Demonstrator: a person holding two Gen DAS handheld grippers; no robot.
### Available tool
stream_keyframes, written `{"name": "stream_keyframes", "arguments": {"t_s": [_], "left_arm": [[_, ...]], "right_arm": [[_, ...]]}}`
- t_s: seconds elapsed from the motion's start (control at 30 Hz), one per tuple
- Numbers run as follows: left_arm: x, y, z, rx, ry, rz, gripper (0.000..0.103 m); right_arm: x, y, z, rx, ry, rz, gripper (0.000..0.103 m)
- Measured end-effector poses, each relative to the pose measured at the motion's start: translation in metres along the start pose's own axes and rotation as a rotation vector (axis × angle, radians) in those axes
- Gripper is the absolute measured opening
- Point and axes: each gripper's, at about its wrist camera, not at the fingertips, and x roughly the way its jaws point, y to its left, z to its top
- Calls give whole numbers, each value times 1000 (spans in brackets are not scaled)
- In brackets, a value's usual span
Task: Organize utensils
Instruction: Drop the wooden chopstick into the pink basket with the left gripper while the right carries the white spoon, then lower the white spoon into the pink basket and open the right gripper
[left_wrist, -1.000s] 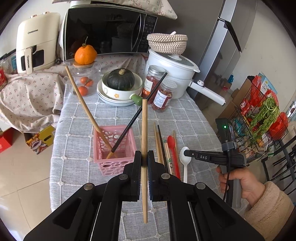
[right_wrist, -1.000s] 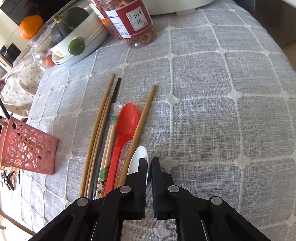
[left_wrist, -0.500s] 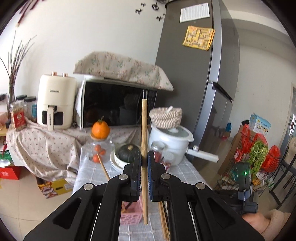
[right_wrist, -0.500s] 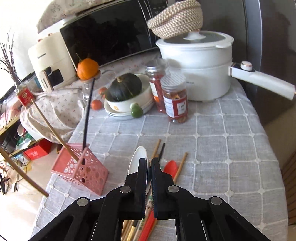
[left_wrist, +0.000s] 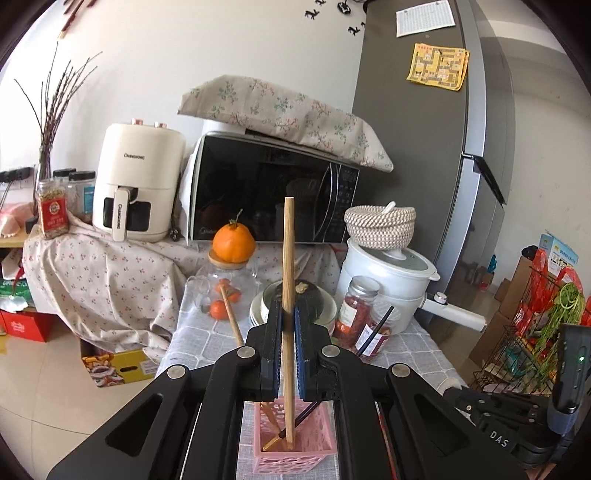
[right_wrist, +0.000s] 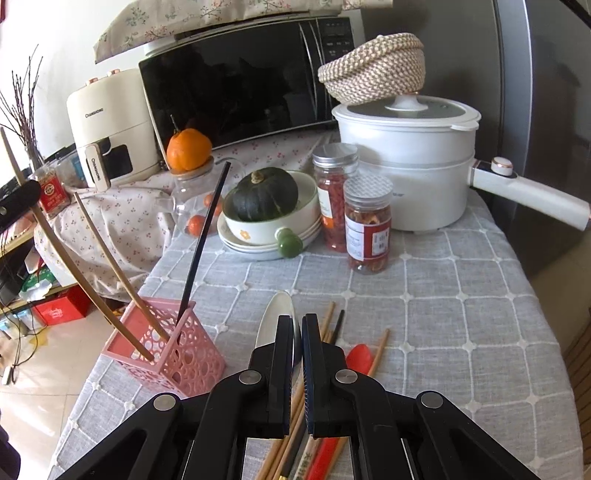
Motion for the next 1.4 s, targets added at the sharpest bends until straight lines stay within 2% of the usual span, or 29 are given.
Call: {"name": "stream_keyframes", "arguments": {"t_s": [0.23, 0.33, 0.4, 0.47, 0.5, 0.6, 0.77, 1.03, 1.13, 1.3, 1.37, 1.4], "left_arm": [[42, 15, -17, -63, 134, 15, 6], [50, 22, -18, -98, 183, 0, 11], [51, 23, -18, -115, 229, -9, 27], [45, 25, -18, -128, 247, -7, 55], [40, 27, -18, -132, 259, 1, 57], [28, 35, -17, -150, 329, 27, 58], [15, 56, -21, -159, 438, 117, 61], [20, 87, -36, -182, 525, 156, 61], [22, 90, -39, -192, 537, 155, 61], [24, 86, -42, -177, 553, 134, 61], [25, 83, -43, -165, 562, 130, 61], [25, 81, -43, -160, 565, 130, 61]], "right_arm": [[-7, 10, 13, 45, -85, -30, 4], [-12, 19, 24, 79, -130, -42, 4], [-15, 28, 31, 104, -163, -50, 4], [-16, 38, 37, 125, -193, -60, 4], [-15, 43, 40, 132, -206, -69, 4], [-9, 61, 45, 130, -242, -109, 4], [12, 86, 42, 120, -276, -192, 4], [45, 98, 35, 105, -290, -307, 4], [57, 95, 30, 134, -246, -301, 4], [66, 89, 24, 182, -160, -229, 7], [62, 86, 24, 197, -144, -214, 11], [59, 84, 24, 203, -143, -207, 17]]}}
